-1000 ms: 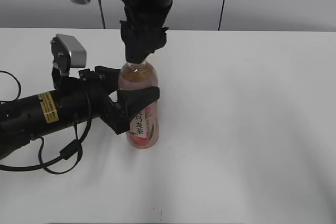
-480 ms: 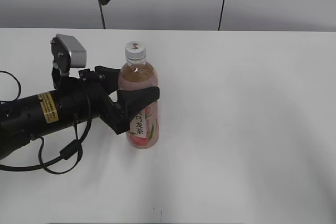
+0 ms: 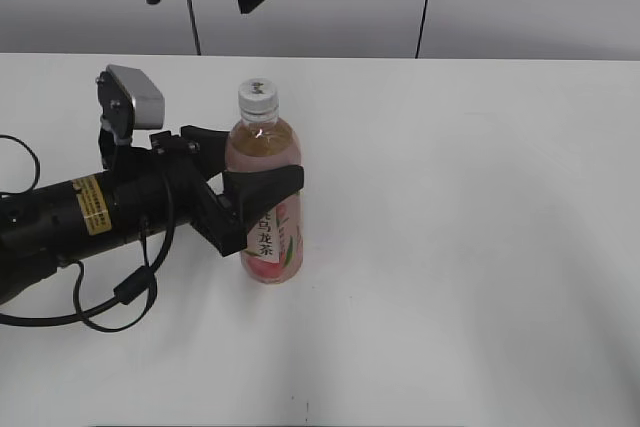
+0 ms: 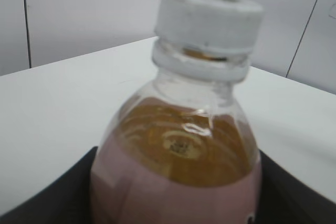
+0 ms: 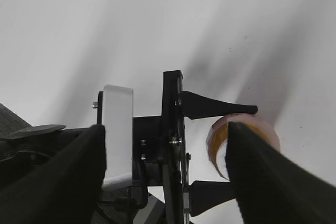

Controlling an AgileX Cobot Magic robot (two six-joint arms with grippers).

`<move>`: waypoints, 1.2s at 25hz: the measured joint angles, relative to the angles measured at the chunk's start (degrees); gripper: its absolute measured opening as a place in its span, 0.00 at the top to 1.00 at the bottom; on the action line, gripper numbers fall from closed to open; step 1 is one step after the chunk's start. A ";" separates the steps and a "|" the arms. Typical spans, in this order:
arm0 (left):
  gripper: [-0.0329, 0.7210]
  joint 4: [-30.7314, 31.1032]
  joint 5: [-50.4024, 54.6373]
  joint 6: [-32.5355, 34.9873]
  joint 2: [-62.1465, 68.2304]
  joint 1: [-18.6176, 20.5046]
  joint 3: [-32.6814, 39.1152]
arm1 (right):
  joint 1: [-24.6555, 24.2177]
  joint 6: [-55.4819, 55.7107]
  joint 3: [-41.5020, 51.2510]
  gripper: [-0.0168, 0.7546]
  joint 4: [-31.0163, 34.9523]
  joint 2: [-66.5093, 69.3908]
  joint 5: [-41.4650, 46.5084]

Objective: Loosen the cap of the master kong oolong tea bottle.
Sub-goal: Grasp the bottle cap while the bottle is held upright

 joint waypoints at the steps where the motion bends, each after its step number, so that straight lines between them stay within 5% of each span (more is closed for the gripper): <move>1: 0.34 0.00 0.00 0.00 0.00 0.00 0.00 | 0.00 0.21 0.00 0.28 0.00 0.00 0.00; 30: 0.34 0.00 0.00 0.00 0.00 0.00 0.00 | 0.00 0.52 14.32 0.30 -3.79 -2.16 -0.08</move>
